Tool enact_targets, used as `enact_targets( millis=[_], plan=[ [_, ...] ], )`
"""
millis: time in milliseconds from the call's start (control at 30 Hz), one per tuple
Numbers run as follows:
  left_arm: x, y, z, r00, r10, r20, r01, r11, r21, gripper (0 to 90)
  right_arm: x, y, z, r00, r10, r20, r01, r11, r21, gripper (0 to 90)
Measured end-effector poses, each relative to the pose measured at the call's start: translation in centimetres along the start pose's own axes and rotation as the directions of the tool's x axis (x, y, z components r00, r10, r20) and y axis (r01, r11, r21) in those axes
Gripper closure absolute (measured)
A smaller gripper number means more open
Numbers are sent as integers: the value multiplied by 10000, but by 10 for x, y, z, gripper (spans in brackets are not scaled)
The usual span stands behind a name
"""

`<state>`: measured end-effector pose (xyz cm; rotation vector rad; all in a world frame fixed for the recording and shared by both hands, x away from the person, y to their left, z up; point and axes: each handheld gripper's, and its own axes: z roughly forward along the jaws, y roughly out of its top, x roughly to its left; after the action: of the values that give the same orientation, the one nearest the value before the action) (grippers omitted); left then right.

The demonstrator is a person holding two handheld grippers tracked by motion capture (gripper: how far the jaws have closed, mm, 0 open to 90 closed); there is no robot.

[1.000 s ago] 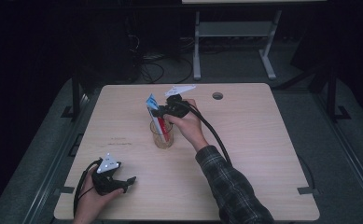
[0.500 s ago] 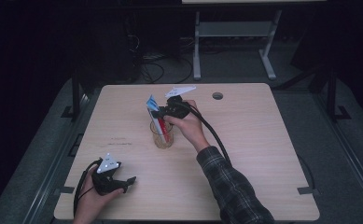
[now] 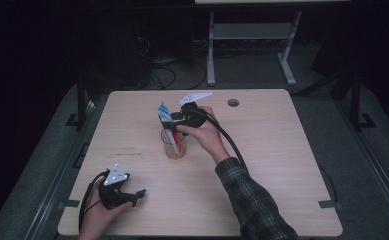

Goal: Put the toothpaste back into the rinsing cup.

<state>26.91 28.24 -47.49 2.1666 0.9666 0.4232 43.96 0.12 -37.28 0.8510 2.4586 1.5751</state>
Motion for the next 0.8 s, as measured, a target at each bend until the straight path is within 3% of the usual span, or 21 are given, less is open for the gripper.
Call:
enact_targets(
  millis=[333,800],
  plan=[
    [0,0,0,10000,-25,1,25,10000,-24,131,-7,-12,-25,9999,46,115,-47,9999,145,412],
    [0,0,0,10000,-35,5,35,10000,-39,132,-11,-31,-65,9979,239,606,-235,9997,-77,395]
  ],
)
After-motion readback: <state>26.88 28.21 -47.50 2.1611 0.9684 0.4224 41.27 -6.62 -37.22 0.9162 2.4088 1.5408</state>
